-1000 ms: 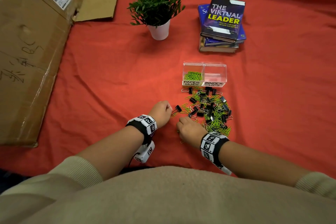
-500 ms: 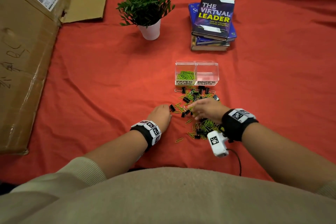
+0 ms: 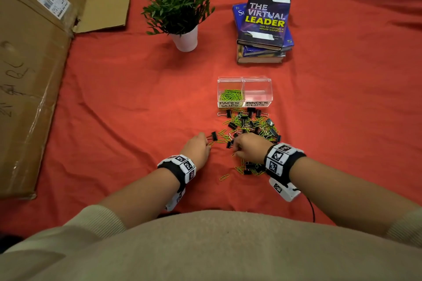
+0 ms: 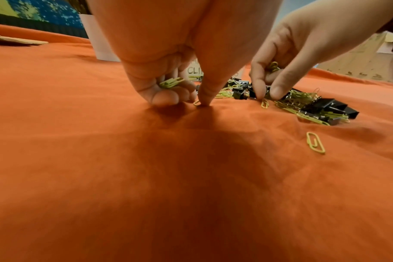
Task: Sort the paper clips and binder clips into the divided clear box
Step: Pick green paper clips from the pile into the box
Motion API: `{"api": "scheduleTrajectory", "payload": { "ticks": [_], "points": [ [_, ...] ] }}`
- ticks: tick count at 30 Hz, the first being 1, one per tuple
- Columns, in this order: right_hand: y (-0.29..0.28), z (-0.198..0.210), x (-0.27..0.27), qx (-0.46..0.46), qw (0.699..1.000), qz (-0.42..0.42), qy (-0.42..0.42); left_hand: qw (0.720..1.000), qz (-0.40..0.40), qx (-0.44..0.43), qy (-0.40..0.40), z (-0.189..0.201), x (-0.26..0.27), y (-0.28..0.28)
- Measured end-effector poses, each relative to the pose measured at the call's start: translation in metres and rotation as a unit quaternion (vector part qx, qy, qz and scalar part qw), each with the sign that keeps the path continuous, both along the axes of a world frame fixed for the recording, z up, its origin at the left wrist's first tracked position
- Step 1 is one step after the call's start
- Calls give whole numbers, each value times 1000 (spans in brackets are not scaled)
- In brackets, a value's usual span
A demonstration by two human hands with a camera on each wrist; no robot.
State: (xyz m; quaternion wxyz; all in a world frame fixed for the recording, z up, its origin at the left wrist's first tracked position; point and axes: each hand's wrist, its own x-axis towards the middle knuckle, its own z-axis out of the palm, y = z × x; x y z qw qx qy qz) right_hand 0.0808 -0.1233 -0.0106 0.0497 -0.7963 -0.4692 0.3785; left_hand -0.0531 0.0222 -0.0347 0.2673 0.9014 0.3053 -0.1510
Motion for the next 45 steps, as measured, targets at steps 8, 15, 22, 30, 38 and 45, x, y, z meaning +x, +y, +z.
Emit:
{"api": "scheduleTrajectory", "payload": {
  "ticks": [8,15,22,30,38,45],
  "points": [
    [-3,-5,-12,-18,998,46,-44,999,-32,2,38,2,1,0],
    [-7,18,15,69,953,-246,164,998,-64,-13,9,5,5,0],
    [7,17,18,61,942,-278,176,1000,-9,16,-3,3,3,-5],
    [23,2,-8,9,998,-59,-21,999,-37,19,34,2,7,-8],
    [30,7,7,48,996,-62,-36,1000,-16,-22,5,7,5,-5],
    [35,-4,0,18,994,30,-108,974,118,-162,-102,20,18,9]
  ]
}}
